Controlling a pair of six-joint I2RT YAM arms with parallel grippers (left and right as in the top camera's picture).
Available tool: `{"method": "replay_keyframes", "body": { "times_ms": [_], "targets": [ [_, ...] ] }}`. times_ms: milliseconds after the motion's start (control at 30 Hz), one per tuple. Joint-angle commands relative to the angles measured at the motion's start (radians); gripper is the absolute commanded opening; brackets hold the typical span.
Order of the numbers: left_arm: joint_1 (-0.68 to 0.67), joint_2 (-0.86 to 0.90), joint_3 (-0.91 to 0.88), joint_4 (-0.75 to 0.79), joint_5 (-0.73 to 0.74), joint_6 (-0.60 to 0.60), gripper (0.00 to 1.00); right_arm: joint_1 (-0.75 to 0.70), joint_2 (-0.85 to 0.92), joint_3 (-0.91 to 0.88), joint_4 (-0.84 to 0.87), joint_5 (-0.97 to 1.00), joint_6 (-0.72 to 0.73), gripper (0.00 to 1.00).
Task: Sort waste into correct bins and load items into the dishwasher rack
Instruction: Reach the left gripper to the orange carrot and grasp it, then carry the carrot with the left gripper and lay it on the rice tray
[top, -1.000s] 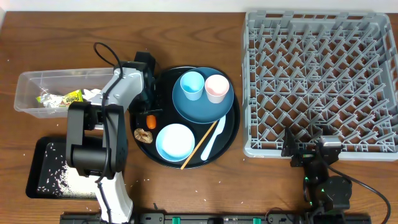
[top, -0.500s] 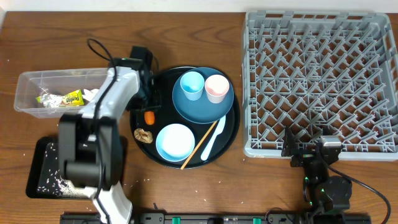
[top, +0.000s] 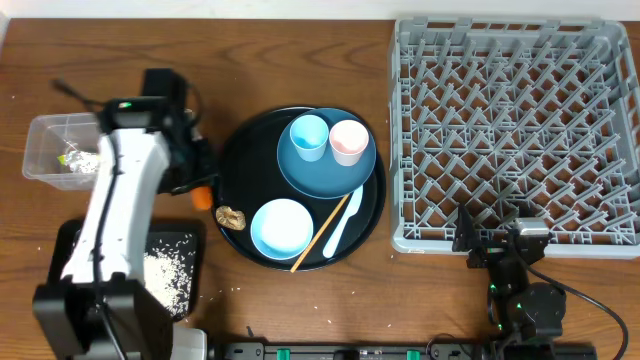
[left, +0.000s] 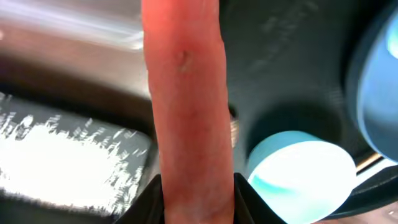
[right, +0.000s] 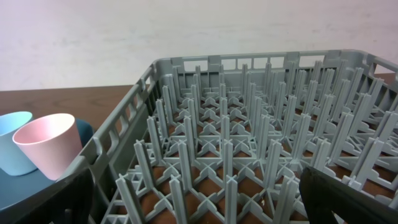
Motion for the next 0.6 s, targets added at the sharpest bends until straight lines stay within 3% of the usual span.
{"method": "replay_keyframes", "body": {
  "times_ms": [0, 100, 167, 200, 567],
  "targets": [
    [0.103, -0.04, 0.016, -0.043, -0.024, -0.045, 0.25, 0.013, 0.0, -0.002, -0.004, -0.004, -0.009, 0.99],
    [0.208, -0.046, 0.015, -0.081, -0.028, -0.063, 0.24, 0.013, 0.0, -0.002, -0.003, -0.004, -0.009, 0.99],
    [0.275, -0.047, 0.011, -0.103, -0.039, -0.083, 0.1, 0.013, 0.0, -0.002, -0.003, -0.004, -0.009, 0.99],
    [0.315, -0.047, 0.007, -0.113, -0.038, -0.098, 0.08, 0.013, 0.0, -0.002, -0.004, -0.004, -0.009, 0.99],
    [0.685, -0.047, -0.097, -0.089, -0.038, -0.155, 0.11, 0.013, 0.0, -0.002, -0.004, -0.004, -0.009, 0.99]
  ]
}}
